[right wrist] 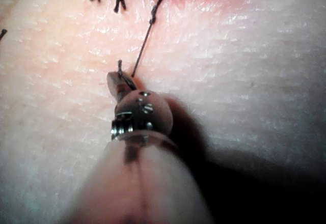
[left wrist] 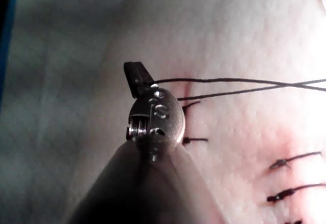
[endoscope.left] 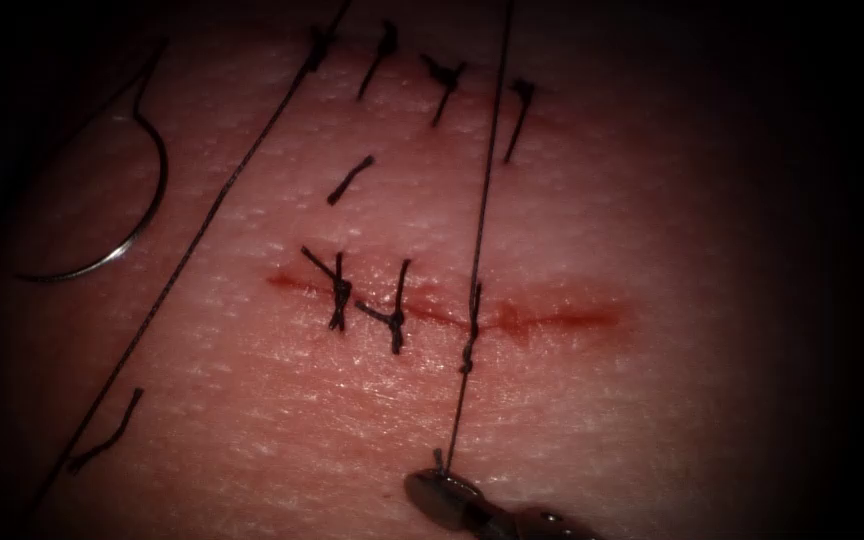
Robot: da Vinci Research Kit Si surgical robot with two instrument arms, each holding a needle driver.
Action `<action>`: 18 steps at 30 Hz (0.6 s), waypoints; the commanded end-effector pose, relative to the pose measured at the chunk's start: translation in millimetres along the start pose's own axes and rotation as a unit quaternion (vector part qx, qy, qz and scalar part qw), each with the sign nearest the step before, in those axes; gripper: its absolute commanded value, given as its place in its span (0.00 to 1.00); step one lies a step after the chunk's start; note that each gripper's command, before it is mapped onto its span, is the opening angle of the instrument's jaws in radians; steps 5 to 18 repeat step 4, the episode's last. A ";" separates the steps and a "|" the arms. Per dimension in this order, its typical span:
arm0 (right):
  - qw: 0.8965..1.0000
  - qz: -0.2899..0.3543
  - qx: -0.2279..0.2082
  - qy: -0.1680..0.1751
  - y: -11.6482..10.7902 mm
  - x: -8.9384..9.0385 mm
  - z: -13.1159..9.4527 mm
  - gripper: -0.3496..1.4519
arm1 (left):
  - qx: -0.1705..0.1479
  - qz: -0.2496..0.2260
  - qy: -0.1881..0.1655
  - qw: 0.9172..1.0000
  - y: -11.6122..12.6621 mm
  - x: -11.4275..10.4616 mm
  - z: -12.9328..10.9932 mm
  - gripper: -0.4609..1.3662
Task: Wound Closure
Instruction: Pull the left tool up and the right tool down to tighten the knot.
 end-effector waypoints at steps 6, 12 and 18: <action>1.000 -0.002 0.001 0.002 -0.1 0.0 0.0 0.00 | -0.001 0.000 -0.001 1.000 0.0 0.0 0.0 0.06; 1.000 -0.002 0.001 0.002 -0.1 0.0 0.0 0.00 | -0.001 0.000 -0.001 1.000 0.0 0.0 0.0 0.06; 1.000 -0.002 0.001 0.002 -0.1 0.0 0.0 0.00 | -0.001 0.000 -0.001 1.000 0.0 0.0 0.0 0.06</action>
